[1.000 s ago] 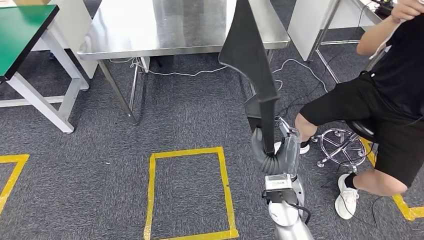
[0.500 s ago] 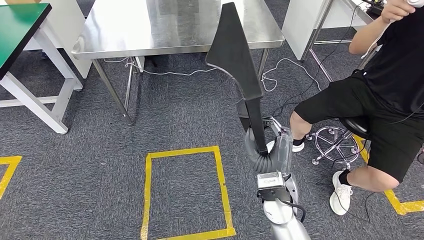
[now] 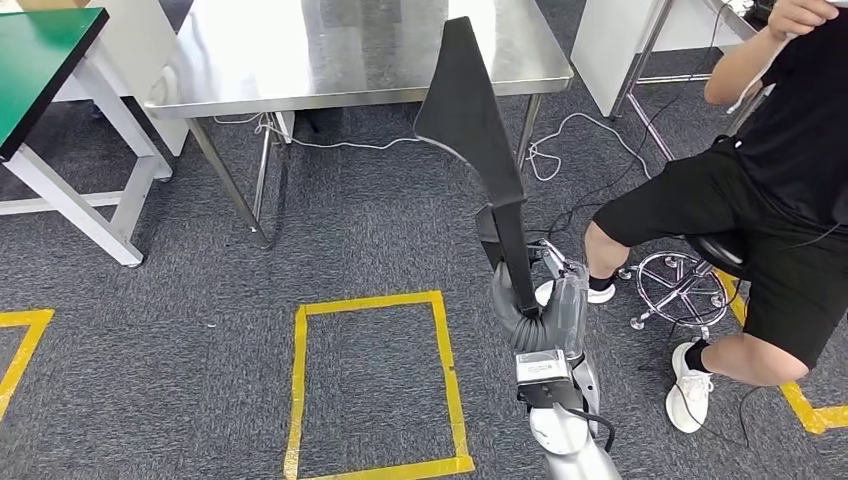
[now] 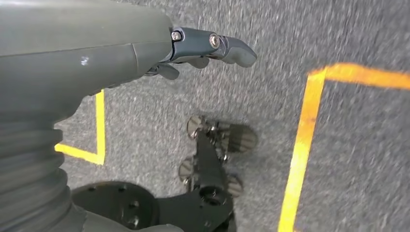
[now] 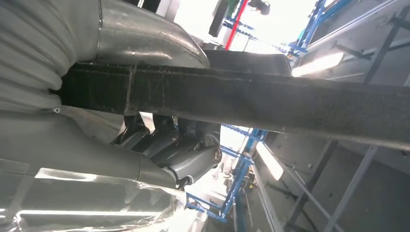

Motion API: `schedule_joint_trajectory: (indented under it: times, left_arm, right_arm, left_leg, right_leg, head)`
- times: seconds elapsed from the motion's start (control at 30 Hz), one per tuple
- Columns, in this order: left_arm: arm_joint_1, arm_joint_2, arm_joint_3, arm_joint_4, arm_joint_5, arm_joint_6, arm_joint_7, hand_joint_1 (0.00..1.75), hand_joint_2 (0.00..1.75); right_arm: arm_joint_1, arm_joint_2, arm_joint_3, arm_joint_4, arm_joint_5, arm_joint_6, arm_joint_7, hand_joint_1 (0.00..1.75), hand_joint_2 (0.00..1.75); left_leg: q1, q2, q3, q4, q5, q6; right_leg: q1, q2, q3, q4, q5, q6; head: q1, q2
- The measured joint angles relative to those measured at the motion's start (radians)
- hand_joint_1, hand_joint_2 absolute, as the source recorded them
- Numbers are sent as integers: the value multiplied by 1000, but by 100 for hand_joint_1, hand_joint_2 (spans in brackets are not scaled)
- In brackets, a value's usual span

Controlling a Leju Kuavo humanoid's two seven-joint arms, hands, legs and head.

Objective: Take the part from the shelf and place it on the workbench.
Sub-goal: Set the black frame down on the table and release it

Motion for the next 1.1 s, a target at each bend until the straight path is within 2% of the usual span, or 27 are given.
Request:
schedule_joint_trajectory:
  times: [0.07, 0.17, 0.2, 0.23, 0.27, 0.3, 0.33, 0.37, 0.4, 0.43, 0.5, 0.57, 0.6, 0.67, 0.7, 0.73, 0.77, 0.83, 0.87, 0.9, 0.97, 1.03, 1.07, 1.1]
  left_arm:
    - [0, 0, 0, 0, -2, 0, 4, 0, 175]
    - [3, 0, 0, 0, -2, 1, 7, 0, 175]
    - [4, 0, 0, 0, -2, 2, 8, 0, 175]
    - [5, 0, 0, 0, -2, 2, 9, 0, 175]
    - [6, 0, 0, 0, -2, 2, 9, 0, 175]
    - [7, 0, 0, 0, -2, 3, 10, 0, 175]
    - [7, 4, 0, 0, -2, 3, 11, 0, 175]
    - [7, 7, 0, -1, -2, 3, 11, 0, 175]
    - [6, 10, 0, -2, -2, 3, 12, 0, 175]
    - [6, 12, 0, -2, -2, 4, 12, 0, 175]
    - [7, 13, 0, -2, -2, 4, 13, 0, 175]
    - [7, 12, 0, -2, -2, 4, 13, 0, 175]
    - [7, 11, 0, -2, -2, 4, 13, 0, 175]
    - [7, 8, 0, -2, -2, 3, 13, 0, 175]
    - [8, 6, 0, -2, -2, 3, 13, 0, 175]
    - [9, 4, 0, -1, -3, 3, 13, 0, 175]
    - [9, 1, 0, -1, -3, 3, 13, 0, 175]
    - [10, 0, 0, -1, -3, 3, 13, 0, 175]
    - [10, 0, 0, -1, -3, 4, 13, 0, 175]
    - [9, 2, 0, -1, -3, 4, 13, 0, 175]
    - [9, 3, 0, -1, -4, 4, 14, 0, 175]
    - [9, 2, 0, -1, -4, 3, 14, 0, 175]
    - [9, 2, 0, -1, -5, 3, 14, 0, 175]
    - [9, 2, 0, -1, -5, 3, 14, 0, 175]
  right_arm:
    - [0, 1, 1, -2, 3, 0, 3, 155, 175]
    - [2, 2, 6, -3, 5, 0, 6, 155, 175]
    - [4, 2, 7, -3, 5, 0, 7, 155, 175]
    - [5, 2, 7, -3, 5, 0, 9, 155, 175]
    - [5, 2, 7, -3, 5, 0, 9, 155, 175]
    - [5, 3, 7, -3, 5, 0, 10, 155, 175]
    - [5, 4, 8, -3, 5, 0, 10, 155, 175]
    - [4, 5, 8, -3, 5, 0, 10, 155, 175]
    - [4, 6, 8, -3, 5, 1, 11, 155, 175]
    - [5, 7, 8, -4, 5, 1, 11, 155, 175]
    - [8, 8, 8, -6, 5, 1, 12, 155, 175]
    - [5, 8, 8, -8, 6, 1, 12, 155, 175]
    - [3, 8, 8, -8, 6, 2, 12, 155, 175]
    - [1, 6, 9, -8, 7, 2, 13, 155, 175]
    - [3, 4, 9, -8, 7, 2, 13, 155, 175]
    - [5, 3, 8, -8, 7, 2, 14, 155, 175]
    - [6, 2, 8, -8, 8, 3, 14, 155, 175]
    - [6, 1, 8, -8, 8, 3, 14, 155, 175]
    - [5, 0, 9, -7, 8, 3, 15, 155, 175]
    - [5, 0, 9, -7, 8, 3, 15, 155, 175]
    - [6, 0, 8, -7, 8, 4, 16, 155, 175]
    - [7, 1, 8, -8, 8, 4, 16, 155, 175]
    - [6, 1, 8, -8, 8, 4, 16, 155, 175]
    - [6, 1, 8, -8, 8, 4, 16, 155, 175]
  left_leg:
    - [7, -16, -24, 57, -35, -8]
    - [9, -38, -126, 253, -120, -10]
    - [8, -40, -152, 293, -124, -7]
    - [7, -40, -161, 294, -108, -2]
    - [4, -41, -150, 256, -74, 8]
    - [-2, -44, -124, 190, -30, 23]
    - [-8, -46, -95, 125, 1, 42]
    - [-16, -47, -70, 73, 20, 60]
    - [-25, -48, -55, 41, 26, 75]
    - [-31, -46, -48, 25, 22, 84]
    - [-35, -44, -23, -9, 26, 95]
    - [-27, -44, 9, -41, 33, 100]
    - [-22, -43, 20, -49, 35, 98]
    - [-17, -43, 24, -51, 31, 91]
    - [-14, -43, 26, -51, 27, 84]
    - [-9, -44, 30, -50, 23, 76]
    - [-3, -44, 35, -48, 17, 65]
    - [9, -44, 45, -39, 1, 40]
    - [12, -44, 47, -32, -8, 26]
    - [12, -42, 46, -25, -18, 13]
    - [13, -39, 46, -17, -29, -4]
    - [21, -38, 45, 1, -35, -11]
    - [24, -38, 31, 32, -43, -13]
    - [25, -38, 3, 86, -60, -14]
  right_leg:
    - [-2, 7, 6, -1, -1, -15]
    - [11, 15, 15, -1, -8, -32]
    - [16, 19, 18, -1, -11, -36]
    - [22, 23, 23, -1, -14, -39]
    - [27, 28, 30, -1, -18, -42]
    - [31, 32, 37, -2, -22, -45]
    - [34, 34, 43, -2, -27, -46]
    - [34, 37, 47, -4, -31, -44]
    - [31, 38, 49, -8, -33, -41]
    - [30, 38, 51, -6, -30, -33]
    - [30, 35, 58, -2, -23, -17]
    - [31, 29, 46, 33, -37, -10]
    - [29, 27, 20, 76, -58, -13]
    - [19, 23, -56, 196, -100, -7]
    - [11, 22, -90, 239, -111, 2]
    - [1, 20, -108, 247, -104, 18]
    - [-8, 16, -103, 214, -81, 34]
    - [-25, 7, -57, 83, -9, 68]
    - [-25, 2, -40, 32, 7, 69]
    - [-25, -1, -29, 6, 16, 62]
    - [-21, 2, -28, 5, 8, 28]
    - [-22, 10, -17, 9, 10, 7]
    - [-20, 13, -10, 9, 7, 0]
    - [-16, 15, -3, 9, 3, -7]
  head:
    - [-1, 0]
    - [-2, 0]
    - [-2, 0]
    - [-2, 0]
    - [-2, 0]
    - [-2, 0]
    - [1, 0]
    - [4, 0]
    - [5, 0]
    - [6, 0]
    - [1, 0]
    - [2, 0]
    - [3, 0]
    - [6, 0]
    - [6, 0]
    - [6, 0]
    - [6, 0]
    - [8, 0]
    - [13, 0]
    - [16, 0]
    - [15, 0]
    - [9, 0]
    - [7, 0]
    - [5, 0]
